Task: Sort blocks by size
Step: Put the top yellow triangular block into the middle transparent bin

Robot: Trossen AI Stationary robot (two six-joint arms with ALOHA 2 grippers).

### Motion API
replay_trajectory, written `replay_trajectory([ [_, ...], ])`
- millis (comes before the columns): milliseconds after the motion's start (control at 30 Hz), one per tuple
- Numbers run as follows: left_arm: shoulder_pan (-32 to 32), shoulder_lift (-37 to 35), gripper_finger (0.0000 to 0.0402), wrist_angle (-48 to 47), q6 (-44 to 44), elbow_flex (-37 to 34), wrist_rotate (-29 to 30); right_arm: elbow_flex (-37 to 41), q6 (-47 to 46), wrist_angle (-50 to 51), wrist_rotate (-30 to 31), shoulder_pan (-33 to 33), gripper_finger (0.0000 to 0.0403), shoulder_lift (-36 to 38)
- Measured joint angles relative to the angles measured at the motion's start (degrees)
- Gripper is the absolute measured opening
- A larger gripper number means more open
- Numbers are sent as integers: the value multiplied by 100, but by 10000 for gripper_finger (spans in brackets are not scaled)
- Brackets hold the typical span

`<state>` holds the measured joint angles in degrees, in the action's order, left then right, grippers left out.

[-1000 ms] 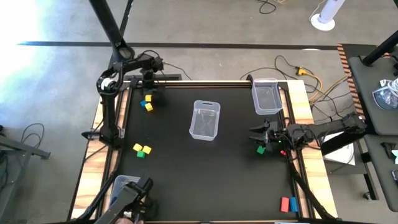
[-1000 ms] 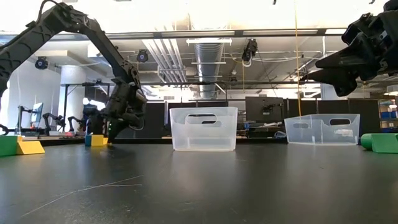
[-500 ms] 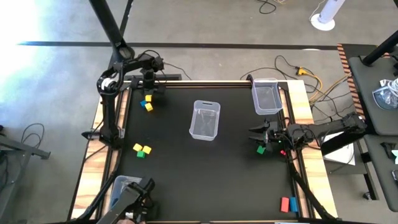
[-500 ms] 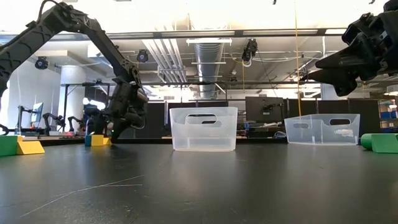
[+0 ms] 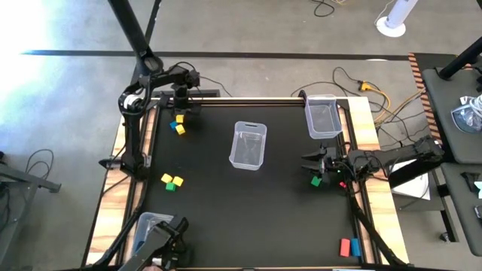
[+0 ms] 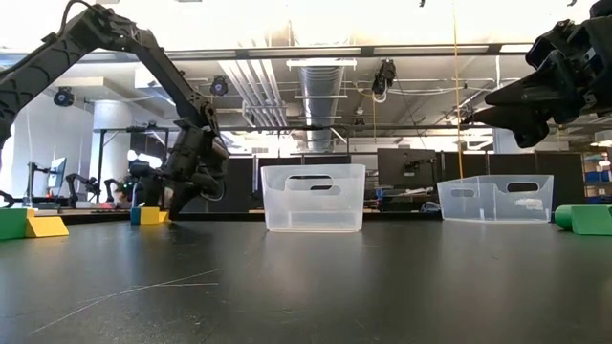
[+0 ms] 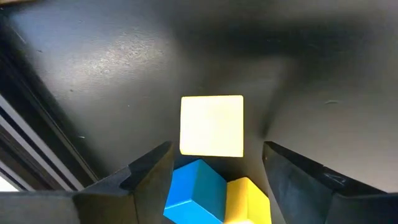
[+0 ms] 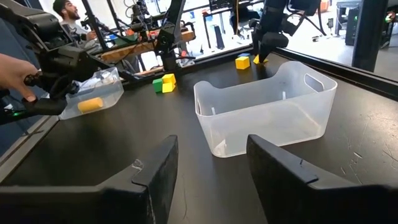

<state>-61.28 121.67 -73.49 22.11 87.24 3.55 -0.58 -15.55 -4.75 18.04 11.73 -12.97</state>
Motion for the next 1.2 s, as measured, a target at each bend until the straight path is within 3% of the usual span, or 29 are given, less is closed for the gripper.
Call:
replay_trajectory([
  [1200, 0, 236, 231, -178, 72, 211, 17, -2, -38, 25, -2, 2, 184, -7],
])
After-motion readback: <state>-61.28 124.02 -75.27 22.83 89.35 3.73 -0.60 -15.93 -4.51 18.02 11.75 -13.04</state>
